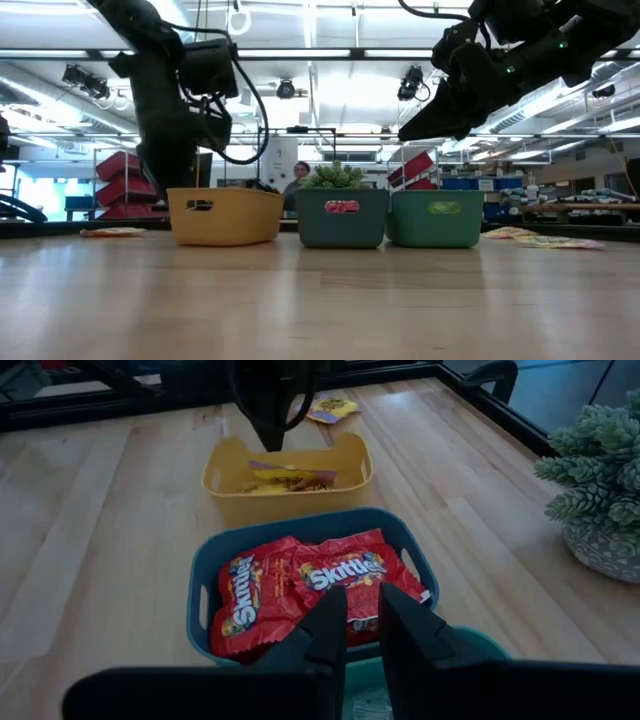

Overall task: Sort candy
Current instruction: Put the yellow candy pack into the yellow bin

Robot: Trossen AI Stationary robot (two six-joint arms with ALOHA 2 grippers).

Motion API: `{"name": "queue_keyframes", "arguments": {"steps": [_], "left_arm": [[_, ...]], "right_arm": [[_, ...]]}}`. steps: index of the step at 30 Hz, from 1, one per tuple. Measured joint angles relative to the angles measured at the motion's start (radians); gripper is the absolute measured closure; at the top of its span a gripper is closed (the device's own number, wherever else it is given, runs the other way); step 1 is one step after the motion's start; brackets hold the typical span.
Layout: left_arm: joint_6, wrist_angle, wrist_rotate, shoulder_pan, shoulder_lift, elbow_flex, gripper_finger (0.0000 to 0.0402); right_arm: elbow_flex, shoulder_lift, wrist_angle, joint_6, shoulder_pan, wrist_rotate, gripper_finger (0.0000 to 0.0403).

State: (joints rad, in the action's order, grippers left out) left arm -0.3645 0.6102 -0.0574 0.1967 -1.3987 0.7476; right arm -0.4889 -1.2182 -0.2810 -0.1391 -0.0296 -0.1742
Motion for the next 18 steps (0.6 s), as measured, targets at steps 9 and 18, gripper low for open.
{"name": "queue_keyframes", "arguments": {"steps": [9,18], "left_arm": [[-0.069,-0.111,-0.024,0.000,0.000,-0.013,0.0401],[-0.078,-0.108,-0.016,-0.002,0.000,-0.012,0.0401]], "right_arm": [[0.000,0.000,0.001,0.000,0.000,0.000,0.0355],[0.000,0.000,0.001,0.000,0.000,0.000,0.0355]]}}
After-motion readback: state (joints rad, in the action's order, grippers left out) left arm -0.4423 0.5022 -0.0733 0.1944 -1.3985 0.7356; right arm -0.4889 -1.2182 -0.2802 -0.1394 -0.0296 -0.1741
